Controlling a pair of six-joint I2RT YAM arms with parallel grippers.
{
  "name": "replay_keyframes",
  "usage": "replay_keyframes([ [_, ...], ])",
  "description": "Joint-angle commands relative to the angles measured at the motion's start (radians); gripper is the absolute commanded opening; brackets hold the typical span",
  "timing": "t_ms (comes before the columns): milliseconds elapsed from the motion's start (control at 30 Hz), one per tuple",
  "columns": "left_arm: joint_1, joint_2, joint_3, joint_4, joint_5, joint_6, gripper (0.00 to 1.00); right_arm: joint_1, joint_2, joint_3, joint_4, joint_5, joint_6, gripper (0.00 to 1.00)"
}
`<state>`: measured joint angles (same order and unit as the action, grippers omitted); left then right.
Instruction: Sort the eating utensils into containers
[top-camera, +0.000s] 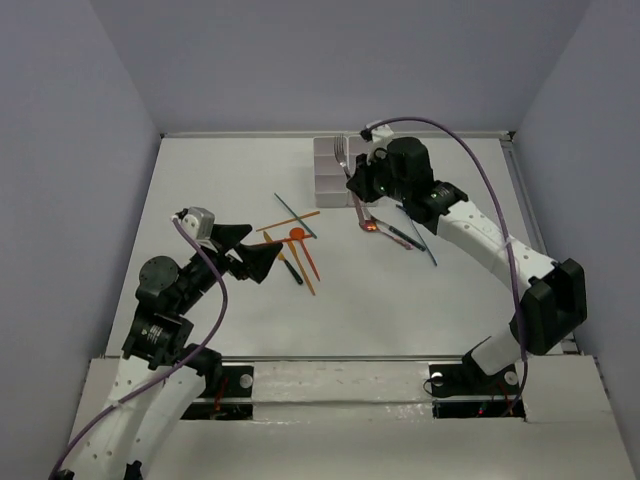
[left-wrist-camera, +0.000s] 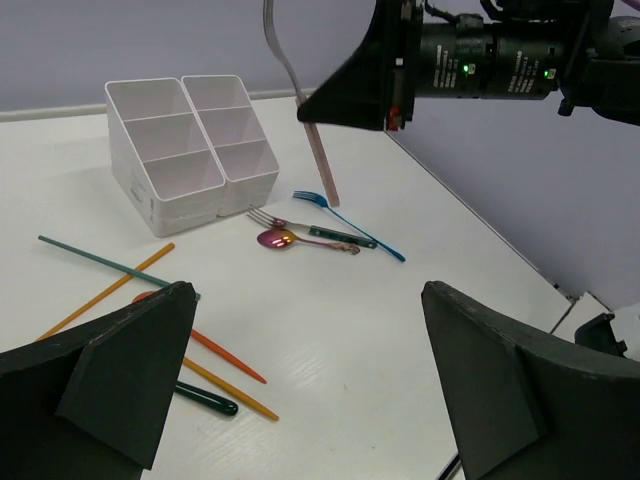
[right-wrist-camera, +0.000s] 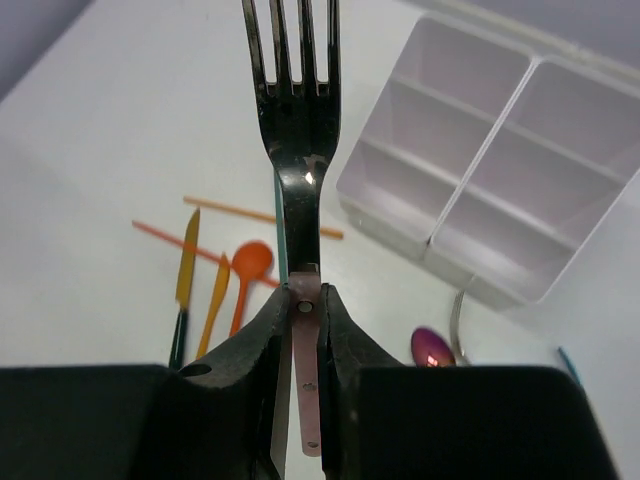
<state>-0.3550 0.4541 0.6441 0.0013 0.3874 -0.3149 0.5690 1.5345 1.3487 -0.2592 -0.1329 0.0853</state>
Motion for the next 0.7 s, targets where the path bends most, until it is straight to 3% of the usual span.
replay_keyframes([
  [0, -0.018, 0.012, 0.043, 0.032, -0.004, 0.010, 0.99, 0.003, 0.041, 0.032, 0.375, 0.191, 0.021, 0.00],
  [100, -0.018, 0.018, 0.043, 0.031, -0.001, 0.010, 0.99, 0.003, 0.101, 0.043, 0.590, 0.312, -0.002, 0.00],
  [300, -0.018, 0.023, 0.048, 0.026, -0.001, 0.011, 0.99, -0.010, 0.232, 0.066, 0.836, 0.455, -0.061, 0.00],
  [667, -0.018, 0.044, 0.052, 0.020, 0.002, 0.017, 0.99, -0.106, 0.375, -0.003, 1.000, 0.441, -0.013, 0.00],
])
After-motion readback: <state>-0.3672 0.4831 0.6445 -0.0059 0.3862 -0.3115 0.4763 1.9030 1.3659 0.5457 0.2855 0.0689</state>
